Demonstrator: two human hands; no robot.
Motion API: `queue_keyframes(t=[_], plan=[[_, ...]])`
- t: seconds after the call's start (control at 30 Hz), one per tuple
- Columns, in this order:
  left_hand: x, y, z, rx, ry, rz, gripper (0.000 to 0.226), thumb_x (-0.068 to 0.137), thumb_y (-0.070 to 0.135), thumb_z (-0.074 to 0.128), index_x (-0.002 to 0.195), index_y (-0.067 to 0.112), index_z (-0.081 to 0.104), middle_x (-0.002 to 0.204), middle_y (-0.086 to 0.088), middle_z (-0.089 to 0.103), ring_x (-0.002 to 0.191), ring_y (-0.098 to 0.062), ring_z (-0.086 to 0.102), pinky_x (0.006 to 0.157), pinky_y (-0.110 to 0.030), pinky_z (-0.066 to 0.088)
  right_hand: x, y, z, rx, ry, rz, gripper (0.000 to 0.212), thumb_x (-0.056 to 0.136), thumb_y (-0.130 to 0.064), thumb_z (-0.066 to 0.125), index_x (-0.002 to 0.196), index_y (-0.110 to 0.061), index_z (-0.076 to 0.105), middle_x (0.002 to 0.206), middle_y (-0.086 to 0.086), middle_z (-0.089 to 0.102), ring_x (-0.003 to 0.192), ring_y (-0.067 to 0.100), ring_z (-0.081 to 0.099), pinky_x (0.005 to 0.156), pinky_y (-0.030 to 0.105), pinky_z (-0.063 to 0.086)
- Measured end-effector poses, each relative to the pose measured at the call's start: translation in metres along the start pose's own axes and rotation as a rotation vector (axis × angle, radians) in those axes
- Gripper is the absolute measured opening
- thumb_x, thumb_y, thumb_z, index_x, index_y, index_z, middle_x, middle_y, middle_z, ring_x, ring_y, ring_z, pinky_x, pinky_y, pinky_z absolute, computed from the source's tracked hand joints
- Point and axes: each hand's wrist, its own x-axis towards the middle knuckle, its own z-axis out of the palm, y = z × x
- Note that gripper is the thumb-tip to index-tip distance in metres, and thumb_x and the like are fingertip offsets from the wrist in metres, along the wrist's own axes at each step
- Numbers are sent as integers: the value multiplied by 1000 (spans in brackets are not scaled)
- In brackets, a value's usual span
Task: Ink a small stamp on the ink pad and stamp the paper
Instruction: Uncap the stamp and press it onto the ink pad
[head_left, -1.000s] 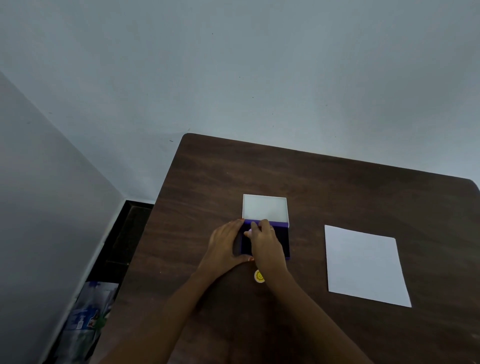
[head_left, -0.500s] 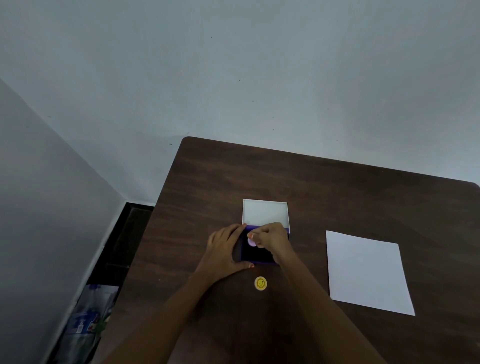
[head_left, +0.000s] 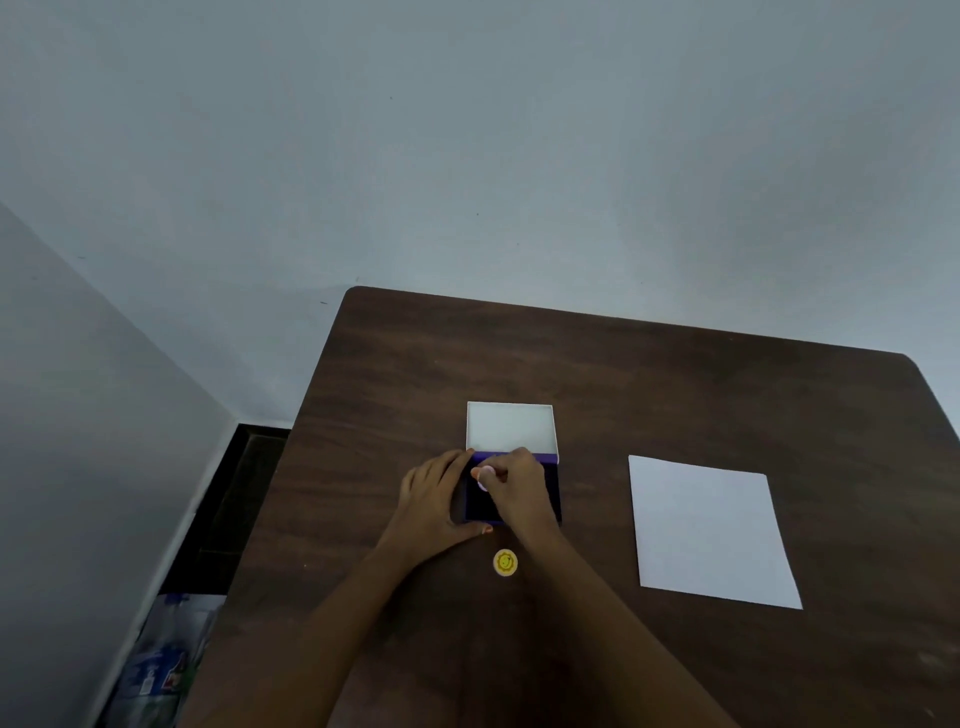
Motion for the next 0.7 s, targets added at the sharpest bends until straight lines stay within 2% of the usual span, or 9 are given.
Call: queue_keyframes(t=[0.1,0.2,0.27,0.37,0.53,0.6,0.7], plan=[[0,2,-1,1,-17,-21,89,69,53,67,139,22,21,148,-3,29,134,-19,26,109,-37,17,-4,5,3,-43,24,-14,30,84,-20,60,106,0,58,116,17,55,101,24,53,81,21,34],[2,2,-3,-11,-30,-23,92,67,52,69,139,22,20,147,-4,29,134,-20,25,110,-37,17,-2,5,-1,-62,36,-18,31,83,-16,61,109,0,57,118,17,55,103,24,54,86,23,38],[2,3,-5,-14,-47,-16,94,65,51,71,139,24,19,147,-5,29,134,-21,24,110,-38,17,-3,6,-9,28,84,-6,27,82,-13,61,107,-1,60,114,17,60,99,23,56,85,26,42],[2,5,-9,-47,-58,-36,97,62,53,72,138,26,18,148,-4,27,134,-22,23,108,-39,16,-7,12,-27,338,106,80,25,80,-13,65,104,-5,64,107,15,67,88,17,59,73,20,47],[10,20,-15,-50,62,-60,74,77,54,58,136,29,22,148,-3,27,135,-21,21,110,-44,11,-13,28,-66,904,-7,295,28,81,-17,64,107,-10,63,103,4,65,98,16,61,81,26,53],[18,36,-15,-32,114,-45,65,81,50,55,135,27,27,147,-4,31,135,-21,23,110,-44,11,-16,33,-82,1127,-25,333,20,81,-14,63,100,-11,66,99,6,70,95,16,65,71,23,56],[30,66,-11,-20,157,26,52,84,36,57,131,25,35,141,-4,39,132,-20,28,110,-42,13,-22,40,-102,1408,-8,403,8,79,-7,63,81,-9,71,75,6,76,71,14,72,52,20,55]])
